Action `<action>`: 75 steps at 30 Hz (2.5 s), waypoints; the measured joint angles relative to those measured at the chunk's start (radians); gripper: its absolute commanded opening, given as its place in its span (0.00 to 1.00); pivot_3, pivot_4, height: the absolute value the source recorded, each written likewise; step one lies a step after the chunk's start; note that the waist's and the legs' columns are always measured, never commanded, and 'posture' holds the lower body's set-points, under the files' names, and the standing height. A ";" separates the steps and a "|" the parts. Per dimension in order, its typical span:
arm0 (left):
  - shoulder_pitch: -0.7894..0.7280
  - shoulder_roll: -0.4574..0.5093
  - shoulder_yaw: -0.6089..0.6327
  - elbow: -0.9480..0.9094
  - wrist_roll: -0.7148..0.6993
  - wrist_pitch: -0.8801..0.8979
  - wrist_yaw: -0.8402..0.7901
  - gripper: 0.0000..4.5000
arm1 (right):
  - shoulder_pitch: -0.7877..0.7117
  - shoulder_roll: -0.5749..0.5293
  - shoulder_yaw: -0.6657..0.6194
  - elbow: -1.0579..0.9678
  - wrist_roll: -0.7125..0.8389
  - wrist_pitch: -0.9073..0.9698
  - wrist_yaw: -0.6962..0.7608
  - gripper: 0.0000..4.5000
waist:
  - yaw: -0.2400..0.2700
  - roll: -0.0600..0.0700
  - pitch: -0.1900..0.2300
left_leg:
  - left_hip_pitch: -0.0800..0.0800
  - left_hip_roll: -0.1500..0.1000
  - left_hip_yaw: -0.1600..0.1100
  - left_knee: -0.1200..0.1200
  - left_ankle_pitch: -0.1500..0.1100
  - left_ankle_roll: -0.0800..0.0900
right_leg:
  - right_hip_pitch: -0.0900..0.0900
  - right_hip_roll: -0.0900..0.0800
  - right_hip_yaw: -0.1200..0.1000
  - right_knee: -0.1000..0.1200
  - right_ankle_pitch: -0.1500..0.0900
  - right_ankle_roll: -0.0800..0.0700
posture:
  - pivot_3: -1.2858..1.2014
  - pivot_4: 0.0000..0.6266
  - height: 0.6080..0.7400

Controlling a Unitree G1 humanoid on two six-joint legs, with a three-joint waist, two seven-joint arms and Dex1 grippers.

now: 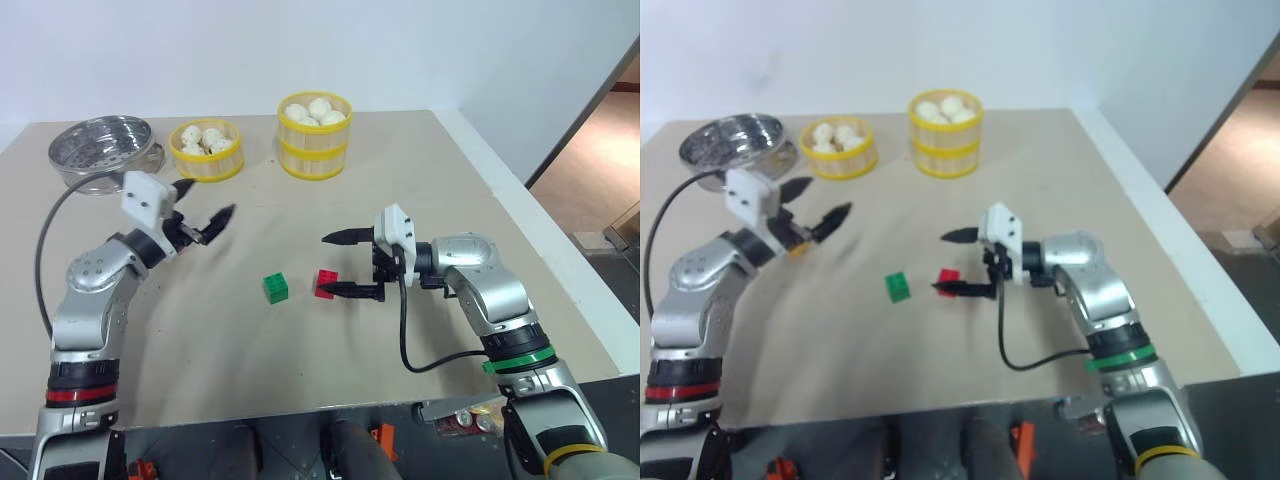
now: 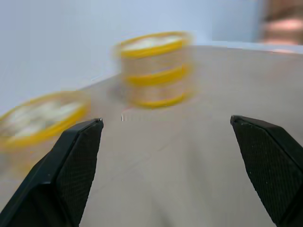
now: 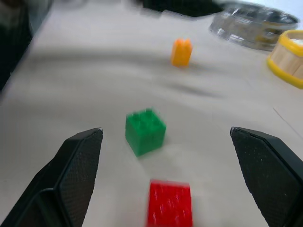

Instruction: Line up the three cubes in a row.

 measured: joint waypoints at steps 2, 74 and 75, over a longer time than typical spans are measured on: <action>0.014 -0.006 0.022 -0.005 0.016 0.001 0.068 1.00 | -0.021 0.015 -0.015 -0.016 0.041 0.063 -0.025 1.00 | 0.000 0.000 0.000 | 0.000 0.000 0.000 0.000 0.000 0.000 | 0.000 0.000 0.000 0.000 0.000 0.000 | 0.52 0.24 1.00; 0.085 0.255 -0.269 0.327 -0.033 -0.357 -0.828 0.29 | -0.045 -0.009 0.036 0.007 -0.048 0.010 -0.026 1.00 | 0.000 0.000 0.000 | -0.003 0.001 0.002 -0.004 0.000 0.000 | -0.005 0.000 -0.001 -0.001 -0.003 -0.003 | 0.52 0.24 1.00; 0.072 0.254 -0.272 0.344 -0.026 -0.369 -0.832 0.29 | -0.046 -0.009 0.036 0.007 -0.048 0.014 -0.029 1.00 | 0.000 0.000 0.000 | -0.003 0.000 0.002 -0.004 0.000 0.000 | -0.005 0.000 -0.001 0.000 -0.003 -0.004 | 0.52 0.24 1.00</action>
